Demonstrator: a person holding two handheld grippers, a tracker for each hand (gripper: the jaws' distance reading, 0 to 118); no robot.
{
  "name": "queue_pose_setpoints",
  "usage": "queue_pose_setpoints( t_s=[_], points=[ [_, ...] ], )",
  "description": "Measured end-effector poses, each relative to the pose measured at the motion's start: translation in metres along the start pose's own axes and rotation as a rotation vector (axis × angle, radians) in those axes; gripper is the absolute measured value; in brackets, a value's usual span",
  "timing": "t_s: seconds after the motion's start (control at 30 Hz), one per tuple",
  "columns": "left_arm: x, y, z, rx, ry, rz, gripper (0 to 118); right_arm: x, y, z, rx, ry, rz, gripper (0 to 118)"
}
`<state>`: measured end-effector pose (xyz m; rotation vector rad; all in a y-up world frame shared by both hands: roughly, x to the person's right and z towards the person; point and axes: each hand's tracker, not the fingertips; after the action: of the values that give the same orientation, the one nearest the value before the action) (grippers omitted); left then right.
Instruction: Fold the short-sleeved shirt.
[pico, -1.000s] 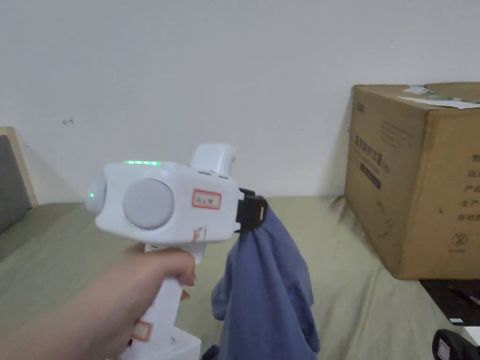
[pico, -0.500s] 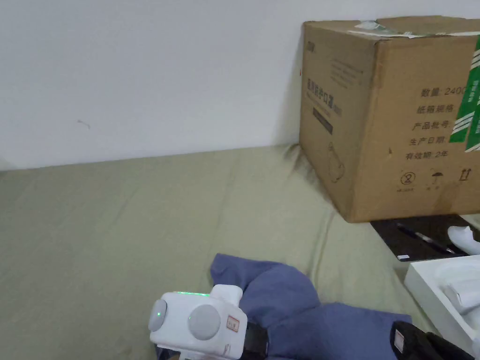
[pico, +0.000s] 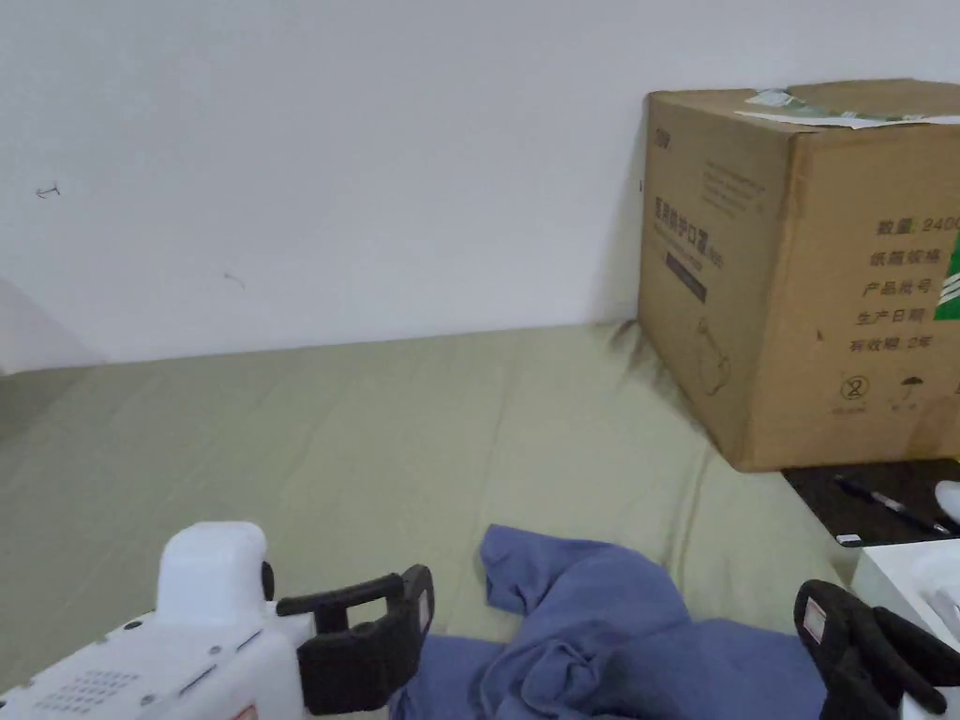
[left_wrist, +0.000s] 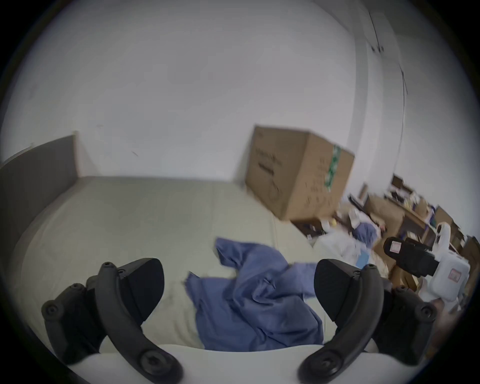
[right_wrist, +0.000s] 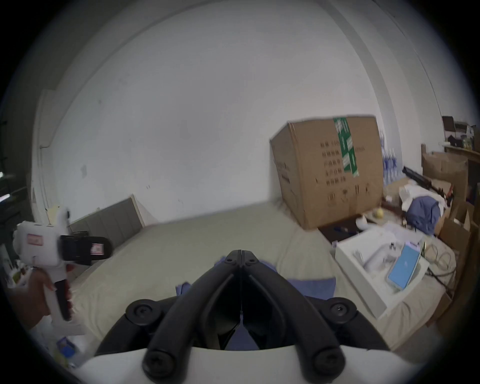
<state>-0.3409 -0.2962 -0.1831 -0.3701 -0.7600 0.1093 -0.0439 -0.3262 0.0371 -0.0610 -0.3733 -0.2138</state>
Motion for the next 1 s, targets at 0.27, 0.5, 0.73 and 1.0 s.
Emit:
queue_pose_setpoints(
  t_s=[0.27, 0.5, 0.73, 1.0],
  points=[
    [0.001, -0.074, 0.055, 0.190, 0.285, -0.116, 0, -0.031, -0.020, 0.015, 0.114, -0.118, 0.114, 0],
    [0.002, -0.080, 0.059, 0.167, 0.260, -0.115, 0, -0.030, -0.019, 0.016, 0.070, -0.093, 0.085, 0],
    [0.003, -0.030, 0.030, 0.174, 0.284, -0.100, 0, -0.028, -0.009, 0.013, 0.070, -0.090, 0.085, 0],
    [-0.056, -0.010, -0.190, -0.693, 0.033, 0.129, 0, -0.017, -0.003, -0.010, 0.011, -0.019, 0.087, 0]
  ],
)
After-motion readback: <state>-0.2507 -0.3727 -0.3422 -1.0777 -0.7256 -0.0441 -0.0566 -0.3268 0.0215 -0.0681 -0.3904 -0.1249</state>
